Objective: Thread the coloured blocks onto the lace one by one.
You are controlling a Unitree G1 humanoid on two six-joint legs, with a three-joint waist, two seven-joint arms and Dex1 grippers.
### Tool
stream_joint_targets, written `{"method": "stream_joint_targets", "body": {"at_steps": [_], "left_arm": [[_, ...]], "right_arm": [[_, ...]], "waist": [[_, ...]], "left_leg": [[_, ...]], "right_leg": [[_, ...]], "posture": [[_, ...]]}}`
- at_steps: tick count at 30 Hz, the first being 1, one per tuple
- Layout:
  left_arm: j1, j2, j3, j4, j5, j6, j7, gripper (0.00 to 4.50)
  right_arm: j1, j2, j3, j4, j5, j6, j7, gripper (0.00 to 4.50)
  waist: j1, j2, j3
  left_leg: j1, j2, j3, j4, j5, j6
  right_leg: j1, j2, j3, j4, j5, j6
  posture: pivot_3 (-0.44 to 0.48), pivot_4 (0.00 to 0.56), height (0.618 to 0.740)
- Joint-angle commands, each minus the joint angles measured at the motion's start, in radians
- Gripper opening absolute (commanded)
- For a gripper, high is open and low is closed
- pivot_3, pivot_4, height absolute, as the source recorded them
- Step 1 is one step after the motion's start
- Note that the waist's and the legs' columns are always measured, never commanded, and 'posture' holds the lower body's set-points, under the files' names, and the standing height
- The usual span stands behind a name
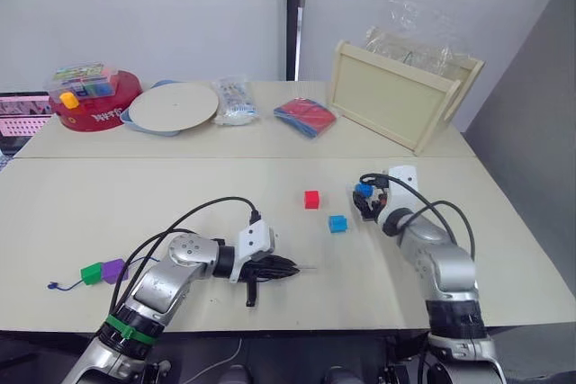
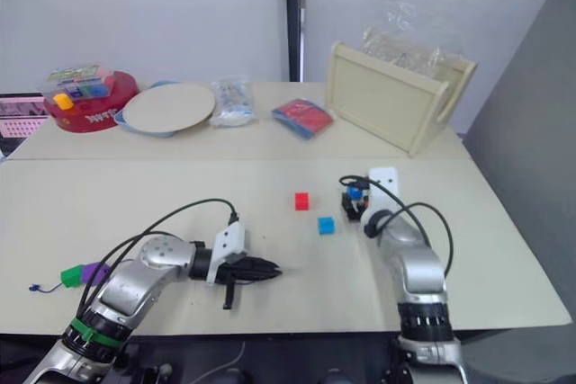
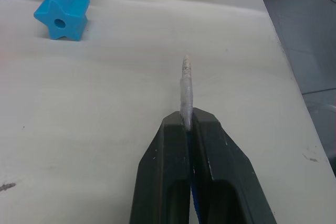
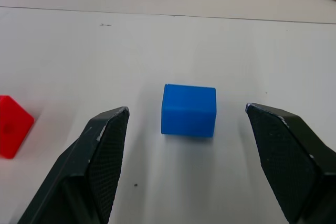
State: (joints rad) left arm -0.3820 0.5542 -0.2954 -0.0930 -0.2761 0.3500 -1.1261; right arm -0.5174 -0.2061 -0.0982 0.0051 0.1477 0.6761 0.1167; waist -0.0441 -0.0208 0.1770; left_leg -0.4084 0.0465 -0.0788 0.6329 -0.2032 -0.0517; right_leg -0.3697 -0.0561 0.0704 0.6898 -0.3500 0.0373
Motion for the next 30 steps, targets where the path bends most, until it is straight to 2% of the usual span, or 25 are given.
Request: {"method": "stream_joint_targets", "body": {"at_steps": [1, 6, 9, 14, 18, 22, 26, 30], "left_arm": [[-0.010, 0.000, 0.015, -0.015, -0.004, -0.009, -0.001, 0.00], [-0.009, 0.002, 0.016, -0.014, -0.004, -0.010, 0.000, 0.00], [-0.007, 0.004, 0.018, -0.016, -0.004, -0.009, 0.001, 0.00], [-0.003, 0.008, 0.019, -0.017, -0.003, -0.009, 0.002, 0.00], [-0.003, 0.009, 0.020, -0.015, -0.002, -0.012, 0.003, 0.00], [0.000, 0.010, 0.020, -0.019, -0.003, -0.012, 0.003, 0.00], [0.005, 0.013, 0.023, -0.020, -0.004, -0.013, 0.004, 0.00], [0.000, 0.013, 0.027, -0.006, -0.008, -0.015, 0.000, 0.00]], "right_arm": [[-0.050, 0.019, 0.012, 0.102, -0.035, -0.099, -0.027, 3.76], [-0.111, 0.039, -0.003, 0.258, -0.063, -0.190, -0.077, 3.76], [-0.123, 0.046, -0.010, 0.298, -0.062, -0.235, -0.087, 2.94], [-0.132, 0.051, -0.008, 0.333, -0.058, -0.269, -0.081, 1.23], [-0.115, 0.050, -0.019, 0.295, -0.042, -0.283, -0.072, 1.22], [-0.045, 0.049, -0.034, 0.100, -0.020, -0.260, -0.077, 1.22], [0.088, 0.050, -0.042, -0.245, 0.019, -0.164, -0.075, 1.22], [0.286, 0.040, 0.046, -0.615, 0.068, -0.079, -0.028, 1.22]], "waist": [[-0.002, 0.000, 0.000], [-0.002, 0.000, 0.000], [-0.001, 0.000, 0.000], [-0.002, 0.000, 0.000], [-0.002, 0.000, 0.000], [0.000, 0.000, 0.000], [0.003, 0.000, 0.000], [0.002, 0.001, 0.000]], "left_leg": [[0.000, 0.000, 0.000, 0.000, 0.000, 0.000], [0.000, 0.000, 0.000, 0.000, 0.000, 0.000], [0.000, 0.000, 0.000, 0.000, 0.000, 0.000], [0.000, 0.000, 0.000, 0.000, 0.000, 0.000], [0.000, 0.000, 0.000, 0.000, 0.000, 0.000], [-0.001, 0.000, 0.000, 0.000, 0.000, 0.000], [-0.002, 0.000, 0.000, 0.000, 0.000, 0.000], [-0.002, 0.000, 0.000, -0.001, 0.000, 0.000]], "right_leg": [[0.000, 0.000, 0.000, 0.000, 0.000, 0.000], [0.000, 0.000, 0.000, 0.000, 0.000, 0.000], [0.000, 0.000, 0.000, 0.000, 0.000, 0.000], [0.000, 0.000, 0.000, 0.001, 0.000, 0.000], [0.000, 0.000, 0.000, 0.001, 0.000, 0.000], [-0.001, 0.000, 0.000, 0.001, 0.000, 0.000], [-0.001, -0.001, 0.000, 0.001, 0.000, 0.000], [-0.001, -0.001, 0.000, 0.000, 0.000, 0.000]], "posture": [[0.000, 0.150, 0.740], [0.000, 0.150, 0.740], [0.000, 0.150, 0.740], [0.000, 0.150, 0.740], [0.000, 0.150, 0.740], [0.000, 0.150, 0.740], [0.000, 0.150, 0.740], [0.000, 0.150, 0.740]]}}
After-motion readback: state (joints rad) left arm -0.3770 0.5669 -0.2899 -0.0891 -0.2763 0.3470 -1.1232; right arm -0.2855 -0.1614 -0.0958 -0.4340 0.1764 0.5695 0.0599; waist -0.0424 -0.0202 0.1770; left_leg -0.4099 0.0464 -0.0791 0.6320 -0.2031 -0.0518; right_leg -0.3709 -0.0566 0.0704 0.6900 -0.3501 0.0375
